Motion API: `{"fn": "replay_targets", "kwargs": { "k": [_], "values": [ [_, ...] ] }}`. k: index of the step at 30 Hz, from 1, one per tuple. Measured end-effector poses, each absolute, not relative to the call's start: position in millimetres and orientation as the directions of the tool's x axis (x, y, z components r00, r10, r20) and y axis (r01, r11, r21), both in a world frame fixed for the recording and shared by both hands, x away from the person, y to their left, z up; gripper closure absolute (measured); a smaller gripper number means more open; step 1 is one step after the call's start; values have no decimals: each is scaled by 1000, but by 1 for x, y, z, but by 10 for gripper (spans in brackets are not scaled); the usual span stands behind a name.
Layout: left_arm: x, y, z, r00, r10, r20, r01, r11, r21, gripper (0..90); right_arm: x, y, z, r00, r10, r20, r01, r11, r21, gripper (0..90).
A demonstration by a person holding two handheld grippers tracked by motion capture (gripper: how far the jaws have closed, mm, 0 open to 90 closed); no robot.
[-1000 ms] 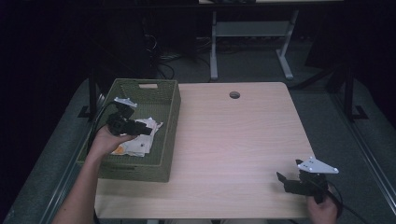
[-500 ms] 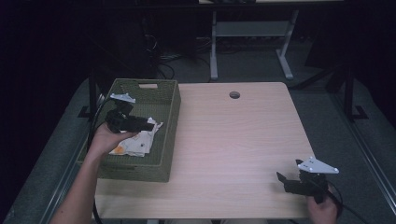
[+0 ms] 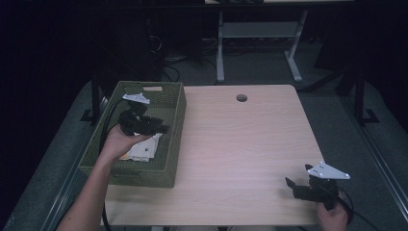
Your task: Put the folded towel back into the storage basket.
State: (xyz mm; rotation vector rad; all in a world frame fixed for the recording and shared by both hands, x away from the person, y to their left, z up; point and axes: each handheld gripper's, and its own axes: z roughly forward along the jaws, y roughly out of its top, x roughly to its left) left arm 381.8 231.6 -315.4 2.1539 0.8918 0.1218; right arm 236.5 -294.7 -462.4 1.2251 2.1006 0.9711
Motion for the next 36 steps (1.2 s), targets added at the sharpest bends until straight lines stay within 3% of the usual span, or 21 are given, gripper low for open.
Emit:
{"fn": "replay_targets", "kwargs": {
  "k": [36],
  "values": [
    [372,177,-320,797,570,-203,510,-453,731,424,236,-296,-460,-455,887,-76,507,328,797,139]
  ]
}}
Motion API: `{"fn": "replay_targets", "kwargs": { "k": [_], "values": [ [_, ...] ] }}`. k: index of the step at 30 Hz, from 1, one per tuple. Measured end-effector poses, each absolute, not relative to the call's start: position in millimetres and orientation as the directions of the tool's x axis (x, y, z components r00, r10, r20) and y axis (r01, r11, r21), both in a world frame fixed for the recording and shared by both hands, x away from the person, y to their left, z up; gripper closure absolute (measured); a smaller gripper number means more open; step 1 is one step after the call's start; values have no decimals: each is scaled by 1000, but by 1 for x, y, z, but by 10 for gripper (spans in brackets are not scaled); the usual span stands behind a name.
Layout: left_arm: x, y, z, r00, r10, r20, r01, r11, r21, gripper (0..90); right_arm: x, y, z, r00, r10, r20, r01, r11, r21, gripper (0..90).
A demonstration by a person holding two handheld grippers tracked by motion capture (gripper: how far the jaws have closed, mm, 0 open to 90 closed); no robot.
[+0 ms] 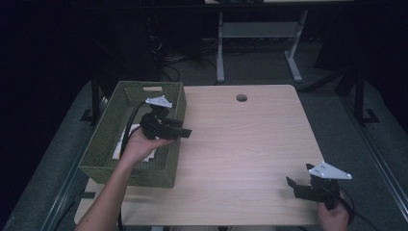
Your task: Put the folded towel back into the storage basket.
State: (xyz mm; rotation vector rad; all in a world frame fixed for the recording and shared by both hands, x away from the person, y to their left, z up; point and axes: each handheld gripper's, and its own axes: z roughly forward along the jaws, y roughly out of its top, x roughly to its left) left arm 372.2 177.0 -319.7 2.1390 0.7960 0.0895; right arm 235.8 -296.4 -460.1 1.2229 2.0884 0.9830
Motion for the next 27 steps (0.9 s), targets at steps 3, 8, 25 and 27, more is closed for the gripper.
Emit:
{"fn": "replay_targets", "kwargs": {
  "k": [3,8,25,27],
  "values": [
    [371,172,-320,799,566,-204,508,-453,733,422,236,-297,-460,-455,887,-76,507,328,797,139],
    [370,164,-324,799,560,-218,510,-440,739,421,236,-297,-460,-453,888,-73,507,325,799,139],
    [363,137,-340,803,530,-271,526,-419,740,406,235,-298,-459,-450,890,-73,507,322,800,139],
    [362,133,-342,803,531,-272,527,-419,739,403,235,-298,-459,-450,890,-73,507,322,800,139]
  ]
}}
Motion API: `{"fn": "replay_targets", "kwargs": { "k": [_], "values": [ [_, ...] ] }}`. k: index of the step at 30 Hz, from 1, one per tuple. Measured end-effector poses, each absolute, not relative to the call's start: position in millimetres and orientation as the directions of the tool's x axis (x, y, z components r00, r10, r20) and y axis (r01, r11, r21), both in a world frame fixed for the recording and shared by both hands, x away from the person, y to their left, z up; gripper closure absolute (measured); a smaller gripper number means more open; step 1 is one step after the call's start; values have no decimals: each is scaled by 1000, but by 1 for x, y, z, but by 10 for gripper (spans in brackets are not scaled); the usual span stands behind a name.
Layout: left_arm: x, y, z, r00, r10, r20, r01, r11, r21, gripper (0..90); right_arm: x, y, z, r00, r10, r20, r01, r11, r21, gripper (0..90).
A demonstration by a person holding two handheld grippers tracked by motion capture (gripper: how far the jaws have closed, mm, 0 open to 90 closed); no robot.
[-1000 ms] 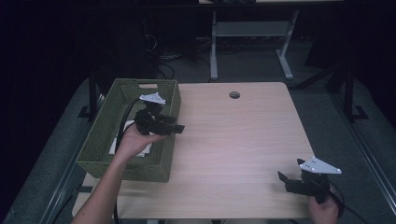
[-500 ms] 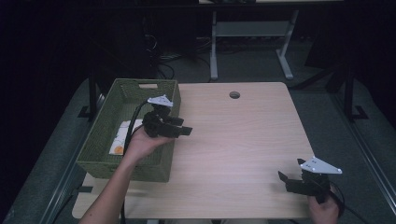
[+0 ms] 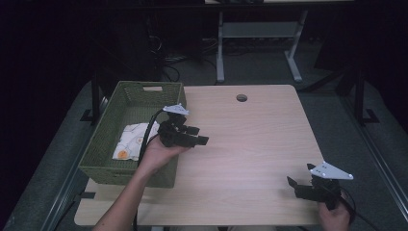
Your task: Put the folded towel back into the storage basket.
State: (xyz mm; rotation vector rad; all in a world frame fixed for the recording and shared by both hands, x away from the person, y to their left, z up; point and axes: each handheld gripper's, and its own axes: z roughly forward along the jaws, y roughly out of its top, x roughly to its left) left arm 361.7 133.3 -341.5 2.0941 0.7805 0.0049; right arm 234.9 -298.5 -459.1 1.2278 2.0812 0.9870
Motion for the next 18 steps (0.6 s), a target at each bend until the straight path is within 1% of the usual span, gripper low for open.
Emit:
{"fn": "replay_targets", "kwargs": {
  "k": [18],
  "values": [
    [352,109,-356,783,543,-303,557,-396,731,325,235,-299,-459,-449,890,-74,504,321,802,139]
  ]
}}
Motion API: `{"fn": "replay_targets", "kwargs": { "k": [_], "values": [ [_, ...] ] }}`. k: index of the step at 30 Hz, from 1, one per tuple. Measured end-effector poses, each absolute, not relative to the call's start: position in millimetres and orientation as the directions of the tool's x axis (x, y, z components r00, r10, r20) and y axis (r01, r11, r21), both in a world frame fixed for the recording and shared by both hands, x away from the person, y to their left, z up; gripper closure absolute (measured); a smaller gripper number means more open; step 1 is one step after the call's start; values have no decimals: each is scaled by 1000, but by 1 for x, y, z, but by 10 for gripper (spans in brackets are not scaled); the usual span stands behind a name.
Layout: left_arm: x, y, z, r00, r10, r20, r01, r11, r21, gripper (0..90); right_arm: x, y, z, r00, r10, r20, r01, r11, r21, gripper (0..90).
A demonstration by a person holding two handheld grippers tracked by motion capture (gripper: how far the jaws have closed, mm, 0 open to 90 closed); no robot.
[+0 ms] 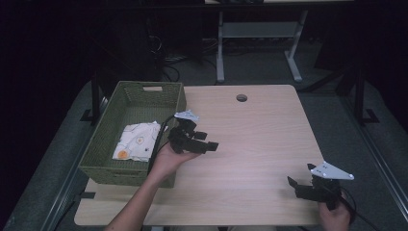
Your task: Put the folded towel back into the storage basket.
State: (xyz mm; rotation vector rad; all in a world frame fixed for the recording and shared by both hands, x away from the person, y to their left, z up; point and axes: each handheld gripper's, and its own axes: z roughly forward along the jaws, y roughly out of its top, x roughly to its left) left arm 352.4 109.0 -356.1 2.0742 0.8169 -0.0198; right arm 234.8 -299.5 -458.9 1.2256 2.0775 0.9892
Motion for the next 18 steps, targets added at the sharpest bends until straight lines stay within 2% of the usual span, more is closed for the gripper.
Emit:
{"fn": "replay_targets", "kwargs": {
  "k": [18],
  "values": [
    [341,94,-374,770,549,-326,573,-367,733,287,235,-300,-459,-451,889,-73,505,322,801,139]
  ]
}}
